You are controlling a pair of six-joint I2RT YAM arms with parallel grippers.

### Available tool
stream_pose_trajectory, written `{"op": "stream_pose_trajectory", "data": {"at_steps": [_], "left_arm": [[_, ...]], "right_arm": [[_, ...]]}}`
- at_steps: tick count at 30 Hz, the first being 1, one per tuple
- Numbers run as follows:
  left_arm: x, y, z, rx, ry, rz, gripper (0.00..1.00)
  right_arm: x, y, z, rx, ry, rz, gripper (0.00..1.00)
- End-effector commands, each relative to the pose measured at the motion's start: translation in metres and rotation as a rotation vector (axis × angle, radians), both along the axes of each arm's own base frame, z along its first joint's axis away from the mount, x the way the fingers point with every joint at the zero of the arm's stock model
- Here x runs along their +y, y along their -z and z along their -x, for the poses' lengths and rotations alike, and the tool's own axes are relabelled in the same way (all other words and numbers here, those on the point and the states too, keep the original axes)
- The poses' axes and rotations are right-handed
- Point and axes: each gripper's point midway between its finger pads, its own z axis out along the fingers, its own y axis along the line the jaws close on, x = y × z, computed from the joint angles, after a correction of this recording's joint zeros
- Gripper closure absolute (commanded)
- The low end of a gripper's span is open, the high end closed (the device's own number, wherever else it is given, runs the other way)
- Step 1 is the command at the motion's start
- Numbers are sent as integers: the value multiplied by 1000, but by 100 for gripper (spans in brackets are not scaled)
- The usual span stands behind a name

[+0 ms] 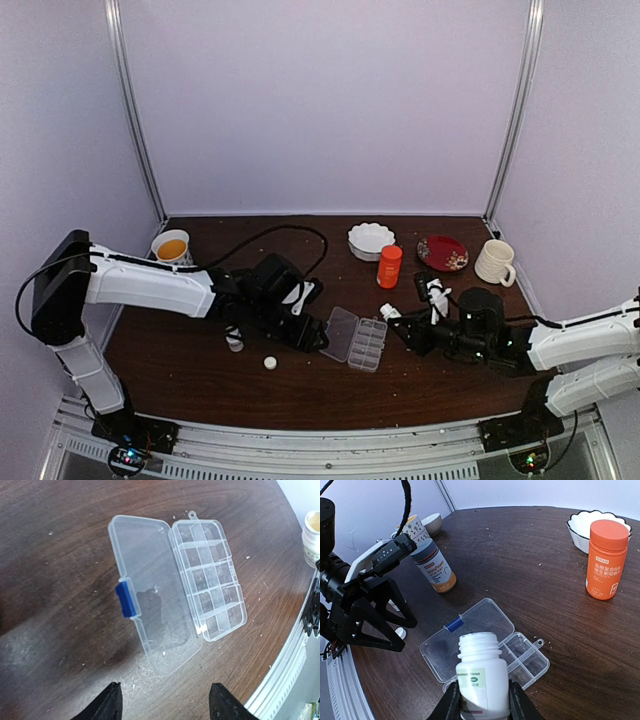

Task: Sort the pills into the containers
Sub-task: Pour the pill into the compartment of the pill container.

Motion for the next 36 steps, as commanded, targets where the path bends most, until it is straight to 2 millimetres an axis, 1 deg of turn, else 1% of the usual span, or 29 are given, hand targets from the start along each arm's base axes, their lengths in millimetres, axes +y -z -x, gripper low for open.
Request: {"op": "stream_pose_trajectory", "data": {"at_steps": [1,5,8,12,14,19,22,26,32,36], "left_arm": [[-22,-7,-4,-43,70,107,38],[-25,5,-4,-14,57,106,38],[-21,16,-7,12,29,106,38],[-16,26,-7,42,36,126,38],[-19,23,-8,36,68,156,38],[-19,26,-5,31,111,144,39],[-17,30,-3,34,120,144,43],[-22,28,1,38,155,182,48],[-24,29,2,37,164,198,54],[-26,29,3,40,169,207,60]], "right_arm": [[9,-12,-2,12,-27,-45,100],[9,-10,-2,28,-27,-23,100],[8,-9,-3,31,-17,-17,100],[6,-7,-4,32,-7,-13,100],[5,-8,-6,28,0,-12,100],[3,-12,-10,16,23,-17,100],[5,-9,-11,23,27,-13,100],[7,-4,-12,37,20,-10,100],[5,-1,-11,34,28,-16,100],[5,2,-11,38,30,-10,100]]}}
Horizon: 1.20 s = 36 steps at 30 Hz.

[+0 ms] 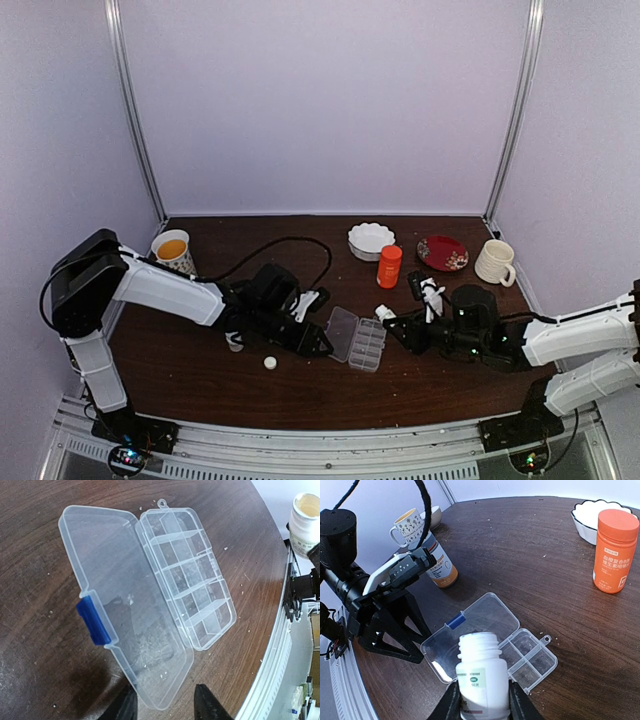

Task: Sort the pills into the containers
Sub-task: Pour the pill into the compartment of the pill container.

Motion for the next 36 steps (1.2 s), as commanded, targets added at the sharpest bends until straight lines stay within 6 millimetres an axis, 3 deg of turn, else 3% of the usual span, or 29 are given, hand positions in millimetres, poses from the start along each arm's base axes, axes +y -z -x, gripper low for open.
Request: {"op": "stream_pose_trajectory", "data": {"at_steps": [1,8,27,36], "left_arm": [[-7,-1,-1,-16,26,49,61],[-7,-1,-1,-14,16,64,66],[-5,-4,1,-28,15,82,73],[-4,-4,2,-29,19,89,77]], "right_arm": [[-1,-6,-7,-20,28,-20,100],[3,4,-9,11,23,11,100],[-11,33,-23,133,75,66,100],[-4,49,-29,201,59,102,100]]}}
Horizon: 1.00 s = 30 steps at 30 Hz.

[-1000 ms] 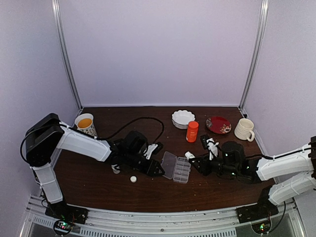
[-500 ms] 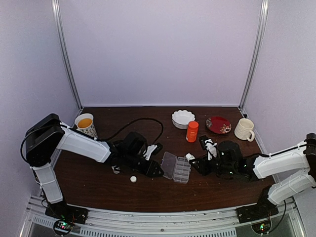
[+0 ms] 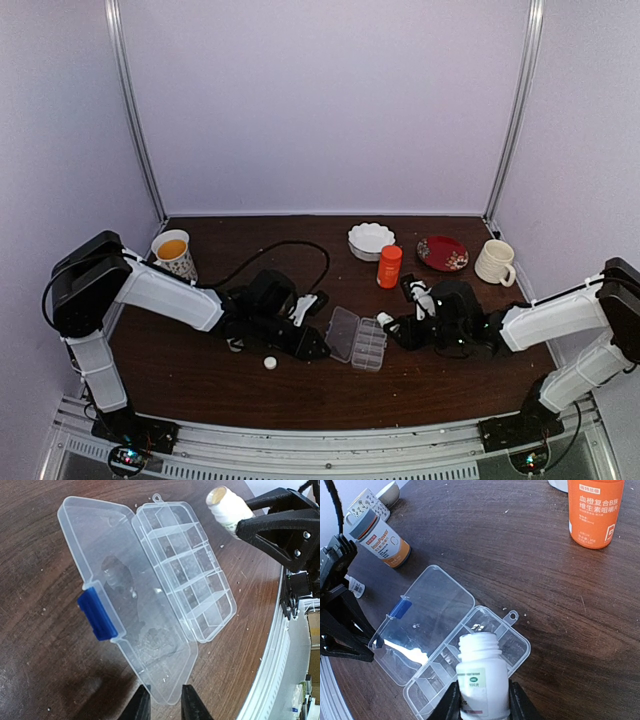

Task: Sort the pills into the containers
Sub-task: Pour the pill into the compartment of the pill container.

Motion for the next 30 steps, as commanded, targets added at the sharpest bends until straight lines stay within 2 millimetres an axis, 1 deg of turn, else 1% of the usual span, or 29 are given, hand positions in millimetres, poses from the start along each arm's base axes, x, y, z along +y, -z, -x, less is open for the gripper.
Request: {"op": "stream_pose_trajectory", "data": {"at_steps": [1,6,16,23,30], "left_arm": [[-4,-9,-2,-24,8,47,78],[-4,-10,-3,-26,8,51,80],[-4,-11,-2,-27,9,55,79],[-4,-10,-3,-25,6,53,68],[-6,-10,-2,-25,9,56,63]], "right_arm": [[7,-2,-4,24,-12,-8,100],[7,0,-4,33,-10,2,100],[2,4,-4,50,11,22,100],[1,5,-6,56,19,32,100],[1,4,-7,67,22,46,100]]}}
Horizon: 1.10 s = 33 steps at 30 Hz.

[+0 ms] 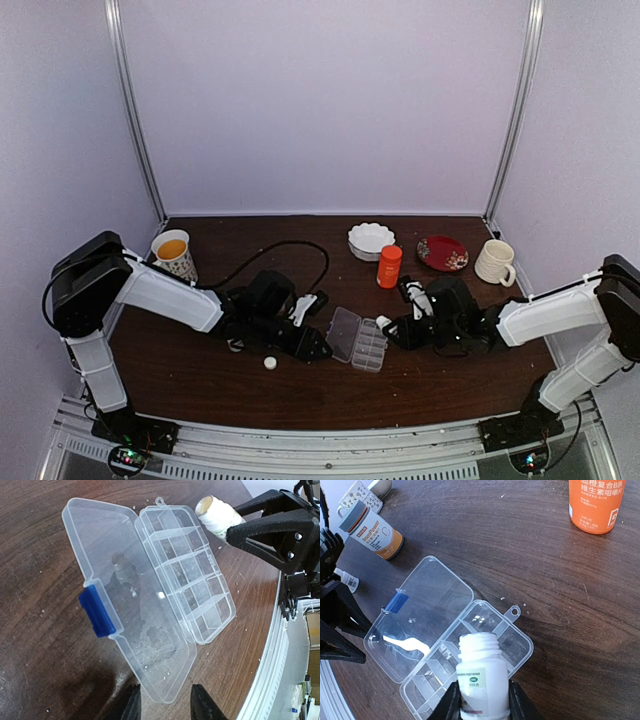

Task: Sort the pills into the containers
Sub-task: Pour the pill into the compartment of the pill container.

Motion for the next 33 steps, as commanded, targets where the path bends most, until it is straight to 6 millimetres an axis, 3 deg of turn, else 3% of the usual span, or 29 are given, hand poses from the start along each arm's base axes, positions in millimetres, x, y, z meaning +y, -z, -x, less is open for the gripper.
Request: {"op": "stream_pose_trajectory", "data": {"at_steps": [1,16,33], "left_arm": [[-5,-9,-3,-22,9,43,63],[-4,-9,-4,-27,4,46,58],[-3,-7,-4,-27,-1,44,56]], "right_arm": [[-1,-6,-8,-5,27,11,100],[-12,-30,-2,-19,49,2,100],[-8,-21,-10,54,57,98,100]]}}
